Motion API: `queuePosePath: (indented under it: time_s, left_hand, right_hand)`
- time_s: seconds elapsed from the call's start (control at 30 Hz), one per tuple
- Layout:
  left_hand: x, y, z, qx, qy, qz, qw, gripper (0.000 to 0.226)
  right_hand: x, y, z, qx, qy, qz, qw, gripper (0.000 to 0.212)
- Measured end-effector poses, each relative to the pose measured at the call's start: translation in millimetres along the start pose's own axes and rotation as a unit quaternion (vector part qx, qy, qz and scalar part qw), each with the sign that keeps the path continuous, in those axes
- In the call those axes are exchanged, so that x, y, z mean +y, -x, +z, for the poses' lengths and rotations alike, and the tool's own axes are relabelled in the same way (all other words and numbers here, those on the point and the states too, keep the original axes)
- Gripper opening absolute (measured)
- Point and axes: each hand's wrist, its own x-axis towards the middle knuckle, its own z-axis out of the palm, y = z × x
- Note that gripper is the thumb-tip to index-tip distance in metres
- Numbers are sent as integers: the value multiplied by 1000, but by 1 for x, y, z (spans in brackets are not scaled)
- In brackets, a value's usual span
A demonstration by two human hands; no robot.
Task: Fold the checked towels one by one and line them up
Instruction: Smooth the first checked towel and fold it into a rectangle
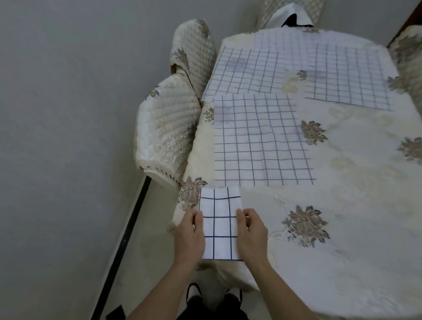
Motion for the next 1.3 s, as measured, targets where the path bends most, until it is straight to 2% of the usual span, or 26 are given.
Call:
queuePosePath:
  time_s: [0.5,0.87,1.3]
  left_hand:
    - [-36,-77,9,-93,-49,-16,994,16]
    - [-33,-119,16,-117,-62,-30,991,13]
    - [-30,-138,23,-131,-167,4,977,14]
  right_hand:
    - [20,-40,37,14,75,85,993,25]
    - [20,-75,51,19,146,119,982,30]
    - [24,-90,53,44,186,142,971,13]
